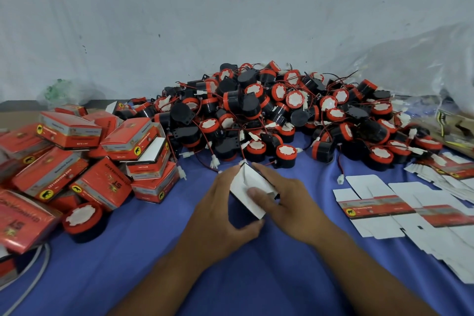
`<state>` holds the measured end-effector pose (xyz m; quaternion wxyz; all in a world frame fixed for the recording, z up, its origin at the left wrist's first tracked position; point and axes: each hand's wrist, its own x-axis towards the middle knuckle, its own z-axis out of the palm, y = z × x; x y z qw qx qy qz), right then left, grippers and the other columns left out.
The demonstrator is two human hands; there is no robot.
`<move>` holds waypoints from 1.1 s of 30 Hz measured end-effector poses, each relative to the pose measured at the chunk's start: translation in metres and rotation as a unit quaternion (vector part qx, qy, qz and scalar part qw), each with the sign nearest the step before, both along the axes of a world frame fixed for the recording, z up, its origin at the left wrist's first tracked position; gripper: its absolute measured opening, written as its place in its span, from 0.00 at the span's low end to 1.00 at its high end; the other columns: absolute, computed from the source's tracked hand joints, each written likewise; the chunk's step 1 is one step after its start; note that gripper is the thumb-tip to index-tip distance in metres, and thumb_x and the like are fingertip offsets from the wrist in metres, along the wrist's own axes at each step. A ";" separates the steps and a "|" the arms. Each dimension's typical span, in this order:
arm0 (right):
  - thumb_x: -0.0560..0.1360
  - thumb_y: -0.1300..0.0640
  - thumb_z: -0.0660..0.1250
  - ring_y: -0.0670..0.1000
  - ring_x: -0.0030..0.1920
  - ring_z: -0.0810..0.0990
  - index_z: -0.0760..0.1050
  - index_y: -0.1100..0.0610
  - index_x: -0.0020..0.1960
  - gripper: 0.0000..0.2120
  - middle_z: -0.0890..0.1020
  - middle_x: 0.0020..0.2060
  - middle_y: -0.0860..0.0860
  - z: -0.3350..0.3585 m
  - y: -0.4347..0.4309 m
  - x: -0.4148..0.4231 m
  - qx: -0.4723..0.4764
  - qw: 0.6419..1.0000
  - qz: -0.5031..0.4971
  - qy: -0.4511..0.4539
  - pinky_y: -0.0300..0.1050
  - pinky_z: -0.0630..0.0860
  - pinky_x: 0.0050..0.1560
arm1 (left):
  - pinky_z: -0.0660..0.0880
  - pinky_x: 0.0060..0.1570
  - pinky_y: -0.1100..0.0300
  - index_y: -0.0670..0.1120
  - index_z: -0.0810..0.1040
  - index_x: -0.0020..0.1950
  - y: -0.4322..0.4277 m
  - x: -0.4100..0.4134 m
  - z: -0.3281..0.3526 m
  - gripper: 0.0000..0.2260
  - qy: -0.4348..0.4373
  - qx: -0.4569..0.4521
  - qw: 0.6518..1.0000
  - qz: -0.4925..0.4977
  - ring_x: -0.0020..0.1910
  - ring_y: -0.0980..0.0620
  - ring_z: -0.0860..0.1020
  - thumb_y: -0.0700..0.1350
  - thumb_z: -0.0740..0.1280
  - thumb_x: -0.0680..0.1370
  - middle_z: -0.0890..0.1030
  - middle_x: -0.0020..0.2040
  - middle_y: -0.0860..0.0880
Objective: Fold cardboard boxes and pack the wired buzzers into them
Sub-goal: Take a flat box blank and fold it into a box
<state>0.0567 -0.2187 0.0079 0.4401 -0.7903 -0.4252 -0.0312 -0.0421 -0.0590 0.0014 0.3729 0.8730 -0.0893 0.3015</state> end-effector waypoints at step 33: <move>0.72 0.49 0.76 0.62 0.78 0.59 0.79 0.64 0.52 0.19 0.70 0.72 0.61 0.012 0.001 0.001 -0.230 0.923 -0.067 -0.300 0.56 0.62 0.76 | 0.56 0.74 0.42 0.43 0.82 0.50 0.040 0.012 0.001 0.17 -0.055 0.421 0.896 0.135 0.73 0.36 0.65 0.48 0.80 0.67 0.75 0.68 0.38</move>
